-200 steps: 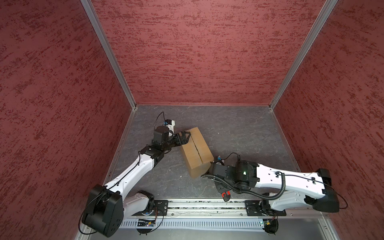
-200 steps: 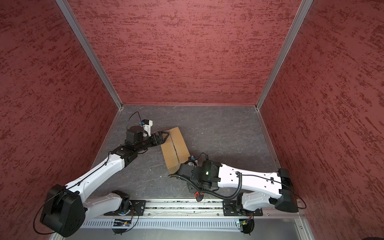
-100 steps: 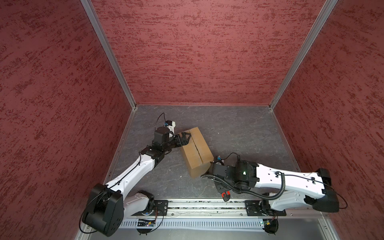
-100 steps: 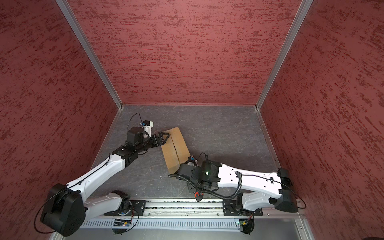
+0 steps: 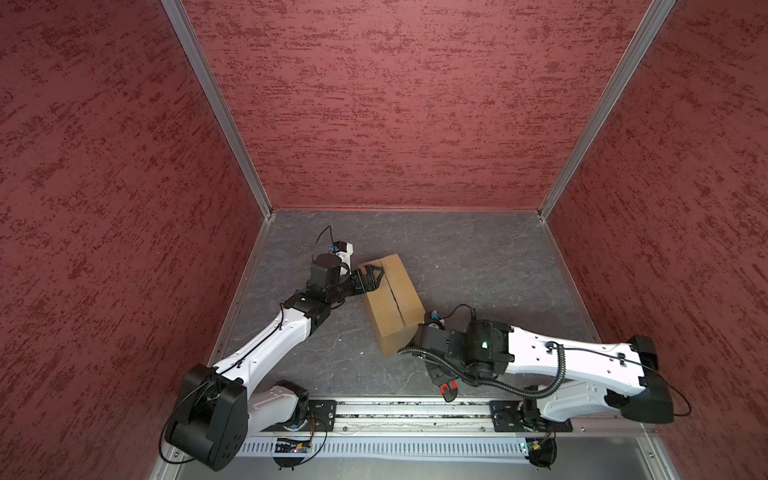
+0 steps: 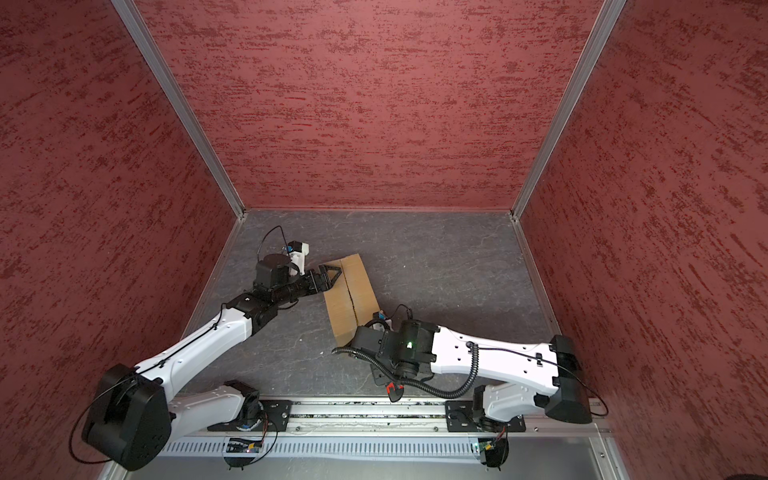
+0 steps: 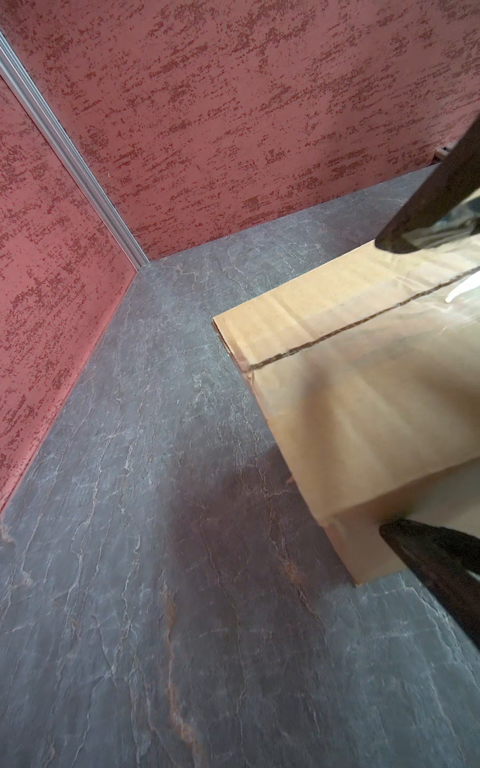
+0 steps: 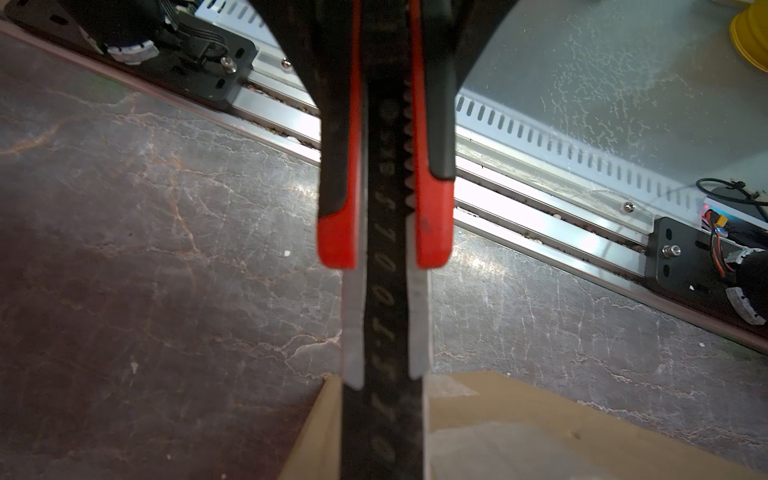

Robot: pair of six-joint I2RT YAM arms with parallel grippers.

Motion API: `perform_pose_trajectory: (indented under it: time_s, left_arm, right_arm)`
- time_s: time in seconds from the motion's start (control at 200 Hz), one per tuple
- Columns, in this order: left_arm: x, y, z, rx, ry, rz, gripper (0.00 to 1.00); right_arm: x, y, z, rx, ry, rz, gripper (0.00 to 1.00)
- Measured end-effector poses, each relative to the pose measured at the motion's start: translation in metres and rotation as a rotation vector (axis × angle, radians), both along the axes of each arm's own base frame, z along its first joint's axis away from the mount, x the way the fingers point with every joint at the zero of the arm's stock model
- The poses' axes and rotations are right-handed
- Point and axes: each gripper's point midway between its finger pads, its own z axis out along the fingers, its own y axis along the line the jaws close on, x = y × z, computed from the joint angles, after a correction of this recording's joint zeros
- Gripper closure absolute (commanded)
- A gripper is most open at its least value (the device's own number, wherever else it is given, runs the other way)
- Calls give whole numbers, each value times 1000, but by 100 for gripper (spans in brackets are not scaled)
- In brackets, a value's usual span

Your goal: Unpack the express box

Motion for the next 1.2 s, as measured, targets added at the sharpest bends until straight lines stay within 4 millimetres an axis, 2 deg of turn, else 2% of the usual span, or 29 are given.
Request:
perform_pose_trajectory:
  time_s: [0.371,1.197]
  left_arm:
    - [-4,-7,1,-9,0,-17,0]
    - [-13,-21,-11,-20,30,-47,0]
  right_arm:
    - [3,6,3,-5,-3,15,97]
    - [9,2,6,-72,-16,9,98]
